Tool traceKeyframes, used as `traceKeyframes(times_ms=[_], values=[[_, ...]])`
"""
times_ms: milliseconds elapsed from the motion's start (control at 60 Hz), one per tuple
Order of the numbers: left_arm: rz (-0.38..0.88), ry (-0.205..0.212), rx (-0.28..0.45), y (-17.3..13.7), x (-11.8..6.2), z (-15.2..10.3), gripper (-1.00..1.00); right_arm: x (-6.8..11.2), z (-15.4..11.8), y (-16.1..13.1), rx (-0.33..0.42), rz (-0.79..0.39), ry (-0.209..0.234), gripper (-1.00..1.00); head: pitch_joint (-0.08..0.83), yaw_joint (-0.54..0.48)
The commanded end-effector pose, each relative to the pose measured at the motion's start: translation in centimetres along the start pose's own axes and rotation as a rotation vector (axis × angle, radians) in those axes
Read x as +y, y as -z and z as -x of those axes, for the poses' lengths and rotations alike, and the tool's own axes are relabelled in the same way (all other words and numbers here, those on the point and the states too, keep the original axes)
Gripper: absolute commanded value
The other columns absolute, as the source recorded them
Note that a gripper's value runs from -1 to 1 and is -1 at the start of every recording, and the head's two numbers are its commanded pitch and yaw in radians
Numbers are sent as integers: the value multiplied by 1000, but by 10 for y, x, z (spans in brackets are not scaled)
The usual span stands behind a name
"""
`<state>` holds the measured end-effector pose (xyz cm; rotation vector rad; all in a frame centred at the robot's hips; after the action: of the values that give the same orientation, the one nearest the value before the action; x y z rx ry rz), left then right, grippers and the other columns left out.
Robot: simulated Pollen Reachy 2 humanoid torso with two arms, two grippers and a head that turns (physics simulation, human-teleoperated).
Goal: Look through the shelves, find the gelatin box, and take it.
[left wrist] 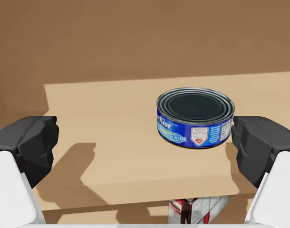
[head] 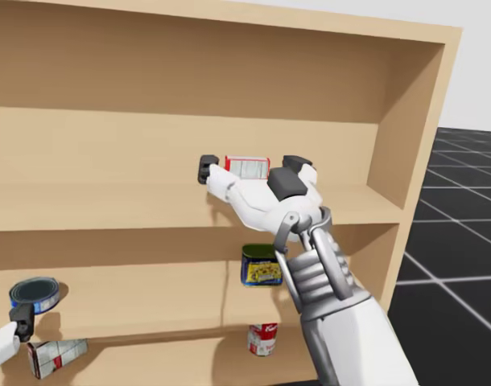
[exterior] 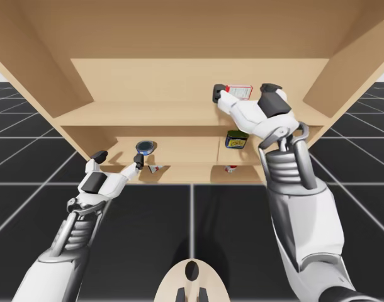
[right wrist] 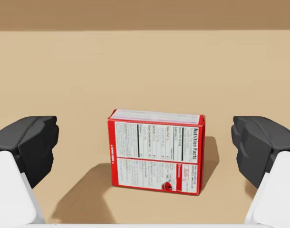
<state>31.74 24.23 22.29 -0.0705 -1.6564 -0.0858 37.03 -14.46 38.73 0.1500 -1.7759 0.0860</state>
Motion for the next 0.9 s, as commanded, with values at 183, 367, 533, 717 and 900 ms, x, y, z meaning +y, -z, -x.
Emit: traceKeyframes(times_ms=[183,367,533,717,900], values=[[2,-8,-5,-1,0,-2,-1000,1,15,36,406,133,-11,-1000,206,-217],[4,-8,-6,-1,0,-2,-1000,4,18,53,415,120,-12,-1000,210,-212],[2,-10,-7,-1,1,-3,-1000,5,22,58,448,97,-31,-844,212,-209],[3,-10,-6,-1,1,-3,-1000,2,24,59,476,122,-7,1000,211,-212],[1,-10,-6,-1,0,-3,-1000,3,21,56,480,96,14,1000,214,-212]])
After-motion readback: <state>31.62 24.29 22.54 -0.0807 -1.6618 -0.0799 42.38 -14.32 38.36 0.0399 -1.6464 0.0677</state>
